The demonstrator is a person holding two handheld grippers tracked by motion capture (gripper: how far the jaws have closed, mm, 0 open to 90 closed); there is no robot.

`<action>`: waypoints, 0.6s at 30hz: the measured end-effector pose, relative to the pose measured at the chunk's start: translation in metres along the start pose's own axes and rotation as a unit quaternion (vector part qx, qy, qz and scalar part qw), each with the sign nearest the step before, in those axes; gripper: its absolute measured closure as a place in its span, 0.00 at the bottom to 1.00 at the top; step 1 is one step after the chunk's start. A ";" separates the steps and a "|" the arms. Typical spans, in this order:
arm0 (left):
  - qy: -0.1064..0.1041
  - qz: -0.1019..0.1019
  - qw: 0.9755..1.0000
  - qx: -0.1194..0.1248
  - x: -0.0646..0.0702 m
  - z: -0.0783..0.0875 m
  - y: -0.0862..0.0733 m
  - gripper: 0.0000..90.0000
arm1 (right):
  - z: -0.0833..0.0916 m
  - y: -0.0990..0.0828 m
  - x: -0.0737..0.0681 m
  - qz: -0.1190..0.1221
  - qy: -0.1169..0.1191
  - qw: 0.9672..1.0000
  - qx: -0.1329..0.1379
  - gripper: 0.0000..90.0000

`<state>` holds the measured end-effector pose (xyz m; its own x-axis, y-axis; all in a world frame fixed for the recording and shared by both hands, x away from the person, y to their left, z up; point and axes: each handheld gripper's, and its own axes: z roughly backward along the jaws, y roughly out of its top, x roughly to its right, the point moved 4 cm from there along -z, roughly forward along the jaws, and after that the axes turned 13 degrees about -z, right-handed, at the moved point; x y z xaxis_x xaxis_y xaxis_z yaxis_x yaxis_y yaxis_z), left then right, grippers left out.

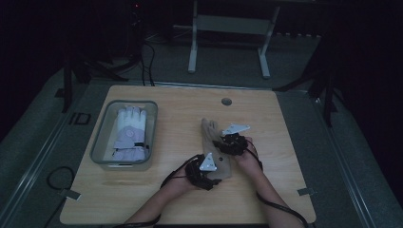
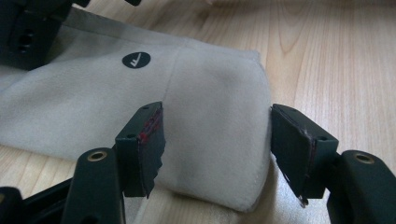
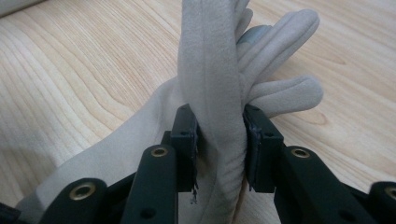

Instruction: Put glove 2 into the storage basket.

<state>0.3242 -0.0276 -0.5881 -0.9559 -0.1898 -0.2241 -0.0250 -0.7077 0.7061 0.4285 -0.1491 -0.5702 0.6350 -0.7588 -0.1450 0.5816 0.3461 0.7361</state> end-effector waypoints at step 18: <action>0.024 0.026 0.999 -0.029 -0.011 0.001 0.003 0.86 | 0.000 0.003 -0.004 -0.007 -0.005 1.000 -0.002 0.78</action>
<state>0.3340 -0.0274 -0.5826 -0.9403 -0.2587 -0.2211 0.0423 -0.7335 0.6783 0.4275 -0.1452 -0.5674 0.6225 -0.7683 -0.1488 0.5918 0.3377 0.7319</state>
